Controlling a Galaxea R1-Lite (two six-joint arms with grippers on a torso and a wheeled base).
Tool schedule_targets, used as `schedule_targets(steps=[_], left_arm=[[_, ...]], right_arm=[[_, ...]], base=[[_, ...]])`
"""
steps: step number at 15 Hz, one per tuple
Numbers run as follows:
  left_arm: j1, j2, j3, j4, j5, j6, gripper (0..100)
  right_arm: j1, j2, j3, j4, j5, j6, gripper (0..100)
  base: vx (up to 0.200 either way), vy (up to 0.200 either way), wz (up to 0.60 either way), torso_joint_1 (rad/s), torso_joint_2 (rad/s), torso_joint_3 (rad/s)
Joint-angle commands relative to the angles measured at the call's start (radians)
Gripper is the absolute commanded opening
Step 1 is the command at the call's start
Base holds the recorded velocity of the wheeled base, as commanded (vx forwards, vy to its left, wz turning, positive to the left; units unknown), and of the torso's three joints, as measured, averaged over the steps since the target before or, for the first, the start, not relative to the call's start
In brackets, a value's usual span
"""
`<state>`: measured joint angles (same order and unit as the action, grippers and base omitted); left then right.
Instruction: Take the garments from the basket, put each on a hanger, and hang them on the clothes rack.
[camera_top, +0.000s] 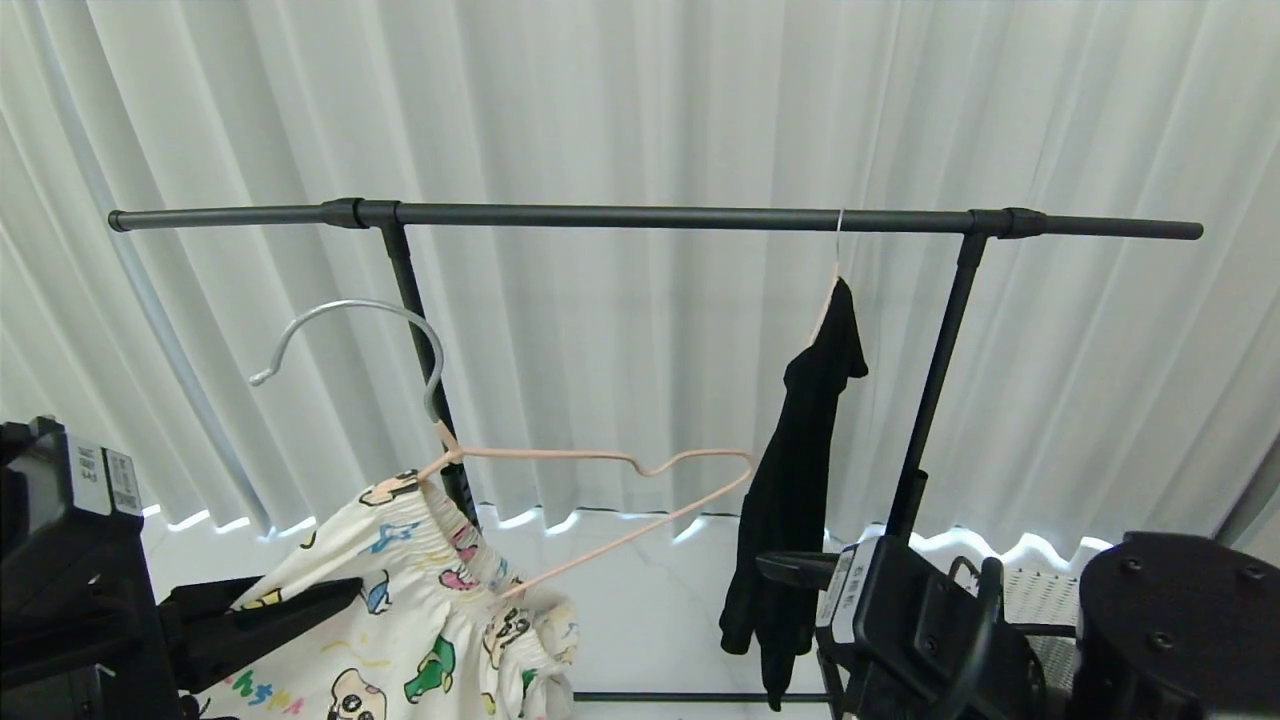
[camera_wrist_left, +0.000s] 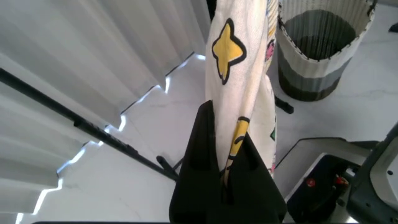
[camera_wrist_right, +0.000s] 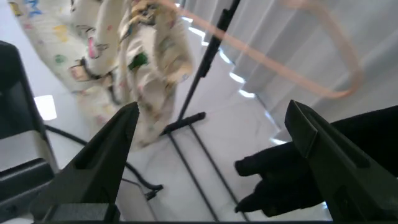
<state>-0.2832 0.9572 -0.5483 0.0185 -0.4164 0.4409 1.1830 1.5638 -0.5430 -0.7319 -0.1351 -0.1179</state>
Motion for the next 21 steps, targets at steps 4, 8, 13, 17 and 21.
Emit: schedule_targets(steps=[4, 8, 13, 17, 21], left_arm=[[-0.048, -0.022, -0.013, -0.029, -0.001, 0.001, 0], [-0.053, -0.018, -0.033, -0.048, -0.002, 0.001, 0], [-0.067, -0.020, -0.038, -0.048, -0.004, 0.001, 0], [-0.076, -0.020, -0.038, -0.048, -0.004, -0.001, 0], [-0.074, -0.017, -0.035, -0.048, -0.002, -0.001, 0]], right_arm=[[0.027, 0.170, -0.186, 0.008, -0.006, 0.460, 100], [0.026, 0.298, -0.245, 0.005, -0.040, 0.506, 100], [0.026, 0.363, -0.244, 0.003, -0.150, 0.514, 100], [0.020, 0.374, -0.244, 0.003, -0.173, 0.543, 100], [0.000, 0.378, -0.241, -0.001, -0.225, 0.552, 100]], base=[[0.000, 0.000, 0.00, 0.000, 0.00, 0.000], [0.000, 0.000, 0.00, 0.000, 0.00, 0.000], [0.000, 0.000, 0.00, 0.000, 0.00, 0.000], [0.000, 0.000, 0.00, 0.000, 0.00, 0.000], [0.000, 0.000, 0.00, 0.000, 0.00, 0.000]])
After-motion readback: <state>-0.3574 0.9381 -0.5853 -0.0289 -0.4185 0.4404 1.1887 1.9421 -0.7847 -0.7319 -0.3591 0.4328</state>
